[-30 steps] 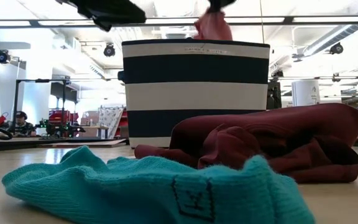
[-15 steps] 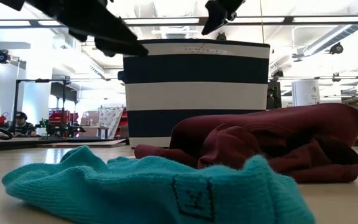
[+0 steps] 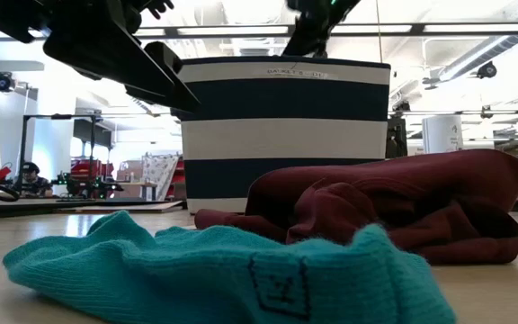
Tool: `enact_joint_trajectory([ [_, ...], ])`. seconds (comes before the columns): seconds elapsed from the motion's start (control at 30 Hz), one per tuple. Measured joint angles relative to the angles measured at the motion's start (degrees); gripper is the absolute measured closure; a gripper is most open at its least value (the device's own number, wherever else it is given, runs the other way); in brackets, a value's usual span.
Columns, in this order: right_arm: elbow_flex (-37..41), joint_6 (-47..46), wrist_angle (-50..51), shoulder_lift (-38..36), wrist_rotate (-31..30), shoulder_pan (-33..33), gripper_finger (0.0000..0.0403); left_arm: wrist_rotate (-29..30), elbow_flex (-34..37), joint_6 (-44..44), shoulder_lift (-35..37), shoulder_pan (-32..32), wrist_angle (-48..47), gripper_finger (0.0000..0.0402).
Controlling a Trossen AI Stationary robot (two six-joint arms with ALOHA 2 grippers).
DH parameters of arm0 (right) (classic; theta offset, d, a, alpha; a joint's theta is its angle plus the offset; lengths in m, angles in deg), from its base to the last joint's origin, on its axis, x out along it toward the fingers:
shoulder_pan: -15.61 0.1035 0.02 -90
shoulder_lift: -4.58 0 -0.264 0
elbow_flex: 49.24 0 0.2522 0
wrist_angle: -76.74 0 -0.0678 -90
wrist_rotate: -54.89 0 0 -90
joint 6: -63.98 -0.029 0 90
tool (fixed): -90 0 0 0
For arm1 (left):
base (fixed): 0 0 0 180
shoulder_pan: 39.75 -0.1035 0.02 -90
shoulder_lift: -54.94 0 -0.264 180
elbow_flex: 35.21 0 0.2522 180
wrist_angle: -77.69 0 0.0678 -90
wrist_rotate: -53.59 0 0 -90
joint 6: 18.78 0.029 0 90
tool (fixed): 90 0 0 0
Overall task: Sort clothes
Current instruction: Put the pink shirt into the blue bin
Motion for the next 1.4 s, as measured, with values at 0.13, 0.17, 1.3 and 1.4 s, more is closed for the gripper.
enact_joint_trajectory([
  [0.13, 0.0, 2.0, 0.0, 4.8, 4.9, -0.9, 0.0395, 0.0, 0.0, -1.0, 0.0, 0.8, 0.0, 0.0193],
  [0.17, 0.0, 2.1, 0.0, 6.0, 6.3, -1.3, 0.0393, 0.0, 0.0, -1.1, 0.0, 1.0, 0.0, 0.0196],
  [1.3, 3.1, -4.2, -1.6, 8.5, 5.4, -9.1, 0.0343, -0.9, 0.0, -0.3, 0.0, 1.8, -1.9, 0.0166],
  [1.4, 3.1, -4.3, -0.4, 3.4, 5.6, -7.3, 0.0313, -2.0, 0.0, -0.8, 0.0, 1.8, -1.9, 0.0161],
])
